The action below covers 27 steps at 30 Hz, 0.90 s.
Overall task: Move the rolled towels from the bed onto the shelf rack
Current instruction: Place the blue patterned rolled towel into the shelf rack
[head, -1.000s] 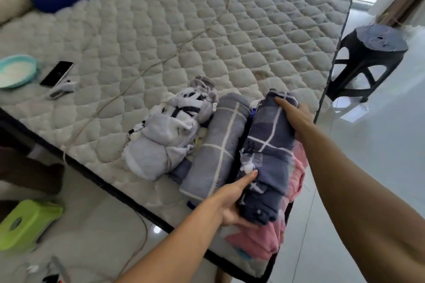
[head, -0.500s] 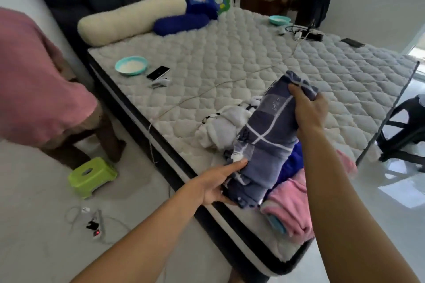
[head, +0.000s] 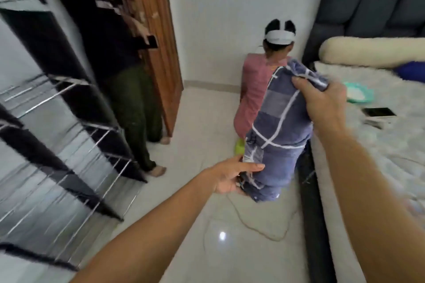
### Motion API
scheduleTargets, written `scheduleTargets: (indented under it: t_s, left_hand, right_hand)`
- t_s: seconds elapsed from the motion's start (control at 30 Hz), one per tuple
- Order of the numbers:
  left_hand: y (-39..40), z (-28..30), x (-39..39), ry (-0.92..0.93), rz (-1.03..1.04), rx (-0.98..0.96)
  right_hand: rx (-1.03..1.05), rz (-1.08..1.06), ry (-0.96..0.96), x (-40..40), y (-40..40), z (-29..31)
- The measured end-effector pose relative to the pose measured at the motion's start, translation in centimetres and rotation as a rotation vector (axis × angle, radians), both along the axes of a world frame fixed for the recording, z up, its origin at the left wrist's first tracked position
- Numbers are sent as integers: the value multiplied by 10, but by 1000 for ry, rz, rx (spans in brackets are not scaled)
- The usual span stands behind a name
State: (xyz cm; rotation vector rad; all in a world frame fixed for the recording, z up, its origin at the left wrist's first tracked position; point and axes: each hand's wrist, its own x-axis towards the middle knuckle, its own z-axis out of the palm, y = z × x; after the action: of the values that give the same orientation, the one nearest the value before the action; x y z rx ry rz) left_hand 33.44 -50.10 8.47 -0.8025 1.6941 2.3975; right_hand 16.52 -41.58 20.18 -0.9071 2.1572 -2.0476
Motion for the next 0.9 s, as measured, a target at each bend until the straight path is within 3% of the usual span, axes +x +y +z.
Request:
scheduleTargets:
  t_s: [0.37,0.7,0.9]
  left_hand:
    - [-179,-6,125,17,606,10]
    - [-275,2,173,69,1103,69]
    - [-348,0,210,117,1317,-15]
  right_hand:
    - [-41,755,183,122,-285,12]
    - [76,1117,359,214,-456,27]
    - [87,1270,327,278,-564,29]
